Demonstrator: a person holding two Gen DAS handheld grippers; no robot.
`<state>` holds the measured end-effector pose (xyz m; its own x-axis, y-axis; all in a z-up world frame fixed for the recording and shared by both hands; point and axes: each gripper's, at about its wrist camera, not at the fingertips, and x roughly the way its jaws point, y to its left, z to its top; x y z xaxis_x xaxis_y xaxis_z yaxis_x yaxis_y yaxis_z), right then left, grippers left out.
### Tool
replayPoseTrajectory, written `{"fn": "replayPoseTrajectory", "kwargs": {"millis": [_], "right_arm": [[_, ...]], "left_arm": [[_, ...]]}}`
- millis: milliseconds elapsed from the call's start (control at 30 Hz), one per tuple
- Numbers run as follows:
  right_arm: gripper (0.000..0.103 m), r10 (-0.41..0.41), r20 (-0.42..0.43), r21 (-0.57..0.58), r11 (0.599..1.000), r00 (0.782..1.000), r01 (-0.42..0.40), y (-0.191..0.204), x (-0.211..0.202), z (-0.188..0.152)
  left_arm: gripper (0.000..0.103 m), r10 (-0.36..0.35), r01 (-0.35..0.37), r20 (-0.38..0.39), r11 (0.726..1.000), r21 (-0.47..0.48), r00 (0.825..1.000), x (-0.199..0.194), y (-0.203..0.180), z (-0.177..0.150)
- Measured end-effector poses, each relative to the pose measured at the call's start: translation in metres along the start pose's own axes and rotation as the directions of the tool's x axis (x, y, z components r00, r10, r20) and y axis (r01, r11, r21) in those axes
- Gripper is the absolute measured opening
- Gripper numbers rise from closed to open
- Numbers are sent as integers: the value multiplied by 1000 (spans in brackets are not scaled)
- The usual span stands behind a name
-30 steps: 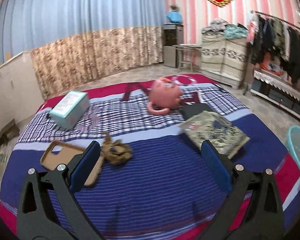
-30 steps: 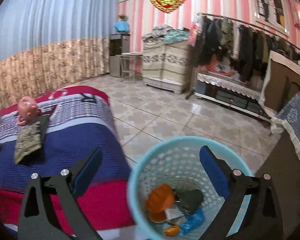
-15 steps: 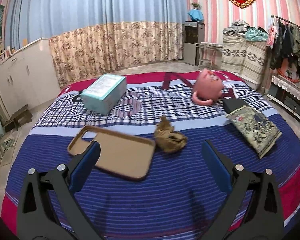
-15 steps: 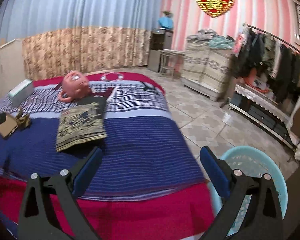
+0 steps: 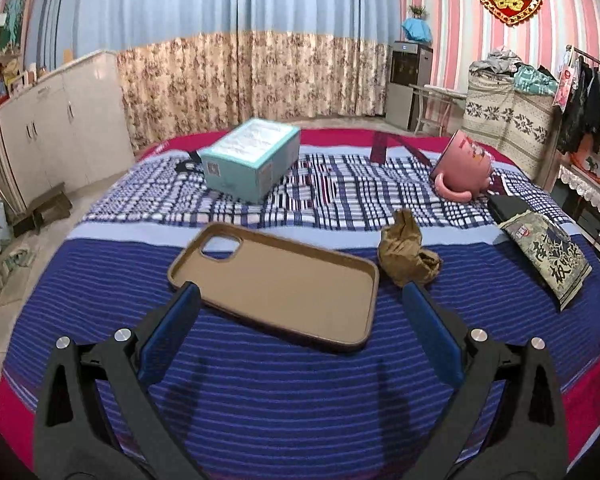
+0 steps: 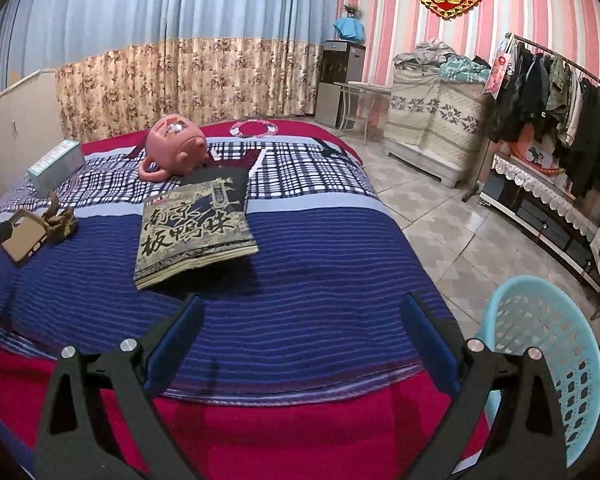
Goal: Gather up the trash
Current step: 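Reach both tools toward the khaki crumpled cloth and the printed snack package, then grasp the khaki crumpled cloth with the left tool while the right tool grasps the printed snack package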
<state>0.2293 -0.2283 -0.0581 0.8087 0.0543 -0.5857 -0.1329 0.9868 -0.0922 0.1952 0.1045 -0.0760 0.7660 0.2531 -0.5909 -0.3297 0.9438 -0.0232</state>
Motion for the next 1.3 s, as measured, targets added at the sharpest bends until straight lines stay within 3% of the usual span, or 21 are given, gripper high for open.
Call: {"fn": "replayPoseTrajectory", "kwargs": {"millis": [133,533,600,667,733,767,833,967,1200,1300], "right_arm": [[96,8,0,-8,1000,1000,-8,4,2,1],[96,121,-26,65,991,992,-119,25,52,38],[86,156,-73,45,987,985,-153,32,69,39],[65,228,-97,55,973,969,-223,34,76,37],[51,245,-85,49,969,966,-241,35,72,38],[35,247,-73,35,969,966,-245,36,67,38],[14,269,-72,28,963,961,-267,35,64,36],[6,276,-68,18,961,959,-275,26,53,29],[7,246,-37,46,969,968,-245,-2,29,28],[13,206,-47,35,978,977,-204,-4,30,27]], "left_arm": [[97,3,-4,-42,1000,-24,999,9,2,-2],[97,26,-26,-5,999,33,1000,3,-8,-5],[97,23,-23,-3,999,37,1000,3,-9,-5],[97,23,-22,-4,999,37,1000,3,-9,-5],[97,27,-26,-8,999,41,1000,4,-9,-6],[97,30,-30,-10,999,45,1000,4,-10,-6],[97,40,-40,-8,997,61,999,4,-13,-7],[97,46,-46,9,996,79,999,0,-17,-5],[97,18,-17,-3,985,173,1000,8,-48,12],[97,-9,15,-34,985,174,999,23,-61,21]]}}
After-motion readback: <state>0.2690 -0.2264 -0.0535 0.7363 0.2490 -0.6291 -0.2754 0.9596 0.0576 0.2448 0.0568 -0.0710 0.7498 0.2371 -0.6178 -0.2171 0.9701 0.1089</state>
